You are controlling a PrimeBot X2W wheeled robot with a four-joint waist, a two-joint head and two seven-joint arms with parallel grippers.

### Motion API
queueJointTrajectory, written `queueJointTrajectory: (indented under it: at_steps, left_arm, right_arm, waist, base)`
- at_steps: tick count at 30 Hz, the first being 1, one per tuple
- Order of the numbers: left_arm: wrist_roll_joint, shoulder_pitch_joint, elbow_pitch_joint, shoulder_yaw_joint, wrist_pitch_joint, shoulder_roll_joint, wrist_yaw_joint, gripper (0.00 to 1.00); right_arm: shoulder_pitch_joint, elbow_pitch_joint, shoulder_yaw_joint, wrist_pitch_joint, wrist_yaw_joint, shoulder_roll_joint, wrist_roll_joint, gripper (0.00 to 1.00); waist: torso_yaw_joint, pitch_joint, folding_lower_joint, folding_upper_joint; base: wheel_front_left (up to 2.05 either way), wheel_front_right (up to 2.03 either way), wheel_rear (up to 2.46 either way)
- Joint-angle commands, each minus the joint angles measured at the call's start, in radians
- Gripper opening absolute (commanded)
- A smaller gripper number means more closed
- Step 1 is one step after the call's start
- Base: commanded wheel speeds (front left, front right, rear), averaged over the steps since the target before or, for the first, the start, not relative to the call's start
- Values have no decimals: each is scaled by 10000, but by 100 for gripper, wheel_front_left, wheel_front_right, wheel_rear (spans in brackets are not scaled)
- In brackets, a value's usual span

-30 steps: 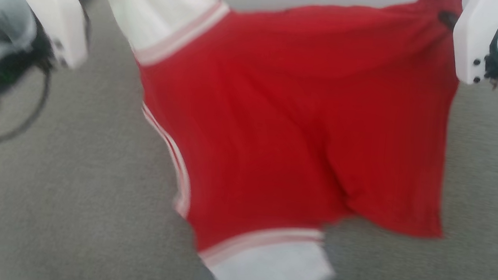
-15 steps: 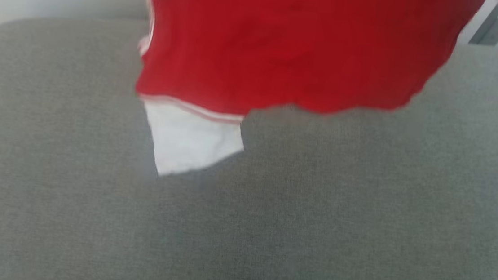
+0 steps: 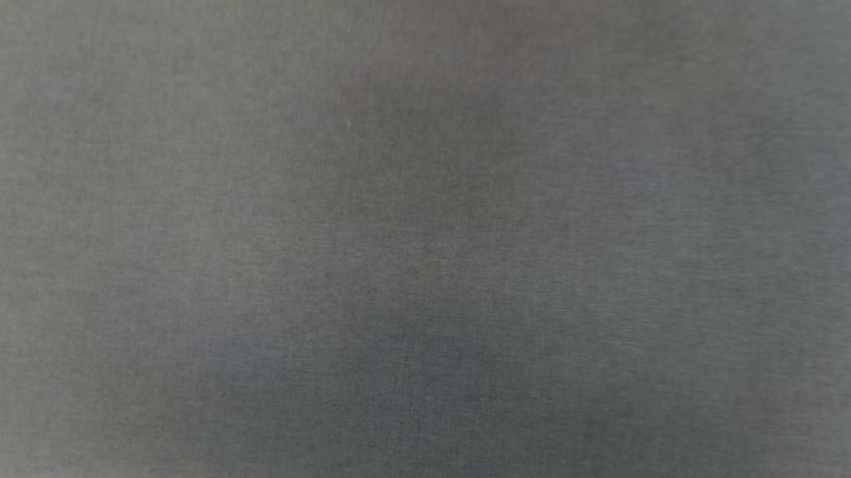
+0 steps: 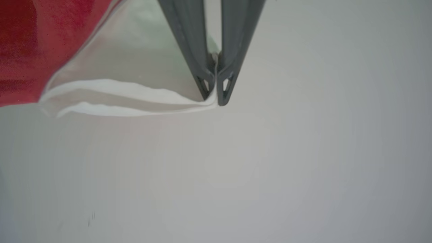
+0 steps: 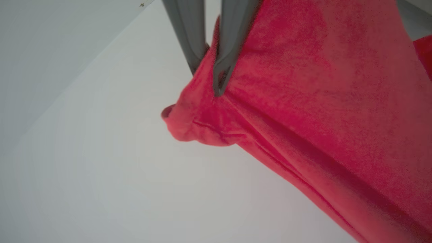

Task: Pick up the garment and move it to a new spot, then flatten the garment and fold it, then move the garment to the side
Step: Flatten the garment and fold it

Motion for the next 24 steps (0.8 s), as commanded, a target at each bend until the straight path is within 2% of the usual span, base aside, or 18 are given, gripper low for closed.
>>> queueJointTrajectory:
  at_steps: [1,6,9,15,20,22,24]
  left_arm:
    - [137,23,95,-30,-63,-22,-68,0]
    - [-217,1181,640,-690,-107,-248,-478,0]
    - [-1007,2485,273,-1667,561,-320,-510,0]
    - [-3454,5097,-1637,-3356,2672,779,-509,0]
    - [-4823,7188,-3175,-3837,3767,1714,-458,0]
    - [-5216,7993,-3845,-3938,4047,1998,-168,0]
    - [-5496,8840,-4619,-4047,4243,2388,253,0]
  right_arm:
    - [182,160,-31,-38,-22,112,-133,0]
    - [1152,1039,-298,196,-22,758,-758,0]
    - [2233,1312,-86,348,-22,1136,-500,0]
    - [4391,1221,834,756,-20,1587,640,0]
    - [6277,99,1737,1216,-20,1163,2263,0]
    - [7097,-684,2088,1572,-20,892,3091,0]
    - [7857,-1646,2532,1953,-20,326,3802,0]
  waist:
    - [150,367,0,0]
    - [314,120,0,0]
    - [355,-291,0,0]
    - [423,-1152,0,0]
    - [480,-1759,0,0]
    - [518,-1997,0,0]
    - [513,-2193,0,0]
  base:
    - [0,0,0]
    - [0,0,0]
    - [0,0,0]
    - [0,0,0]
    - [0,0,0]
    - [0,0,0]
    - [0,0,0]
